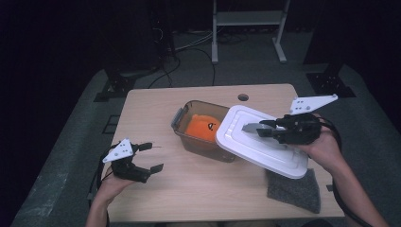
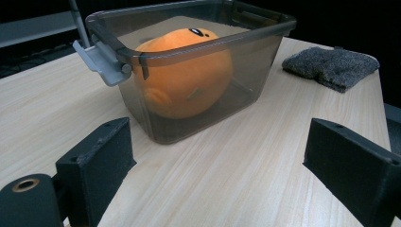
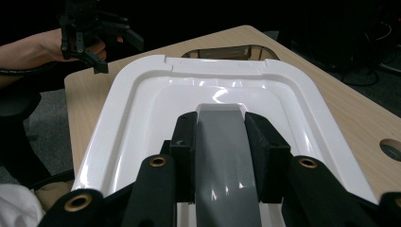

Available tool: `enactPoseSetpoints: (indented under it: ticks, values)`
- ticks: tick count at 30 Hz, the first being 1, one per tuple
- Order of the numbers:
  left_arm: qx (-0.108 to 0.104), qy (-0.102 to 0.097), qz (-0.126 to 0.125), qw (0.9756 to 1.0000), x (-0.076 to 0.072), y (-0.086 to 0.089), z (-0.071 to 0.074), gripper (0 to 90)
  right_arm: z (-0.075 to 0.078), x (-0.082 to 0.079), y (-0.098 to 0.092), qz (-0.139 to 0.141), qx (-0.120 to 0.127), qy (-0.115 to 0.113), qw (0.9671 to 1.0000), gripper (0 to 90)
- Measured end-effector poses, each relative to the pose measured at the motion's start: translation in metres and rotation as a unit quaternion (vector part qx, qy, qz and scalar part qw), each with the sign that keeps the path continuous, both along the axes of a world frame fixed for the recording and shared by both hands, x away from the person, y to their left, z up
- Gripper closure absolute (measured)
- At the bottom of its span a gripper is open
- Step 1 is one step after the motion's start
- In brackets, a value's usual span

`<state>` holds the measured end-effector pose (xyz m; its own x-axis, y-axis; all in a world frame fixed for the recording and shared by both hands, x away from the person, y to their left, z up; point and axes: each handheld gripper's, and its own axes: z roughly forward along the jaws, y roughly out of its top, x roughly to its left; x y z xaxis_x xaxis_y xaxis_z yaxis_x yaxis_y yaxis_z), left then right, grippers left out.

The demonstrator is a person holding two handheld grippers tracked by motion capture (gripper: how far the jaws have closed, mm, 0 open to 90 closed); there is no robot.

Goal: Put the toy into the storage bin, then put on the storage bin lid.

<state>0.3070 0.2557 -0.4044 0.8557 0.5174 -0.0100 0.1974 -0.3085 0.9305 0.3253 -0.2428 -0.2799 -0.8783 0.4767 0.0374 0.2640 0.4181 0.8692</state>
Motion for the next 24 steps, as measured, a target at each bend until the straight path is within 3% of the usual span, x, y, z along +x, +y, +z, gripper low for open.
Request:
enactPoseSetpoints:
  ticks: [9, 24]
  values:
    - [0.000, 0.000, 0.000, 1.0000, -0.001, 0.001, 0.000, 8.3, 0.003, 0.008, 0.017, 0.013, 0.000, -0.001, 0.9999, 65.3]
    - [-0.012, -0.003, 0.008, 0.9999, -0.001, 0.007, 0.002, 8.3, 0.005, 0.037, 0.055, 0.034, -0.004, 0.005, 0.9994, 65.3]
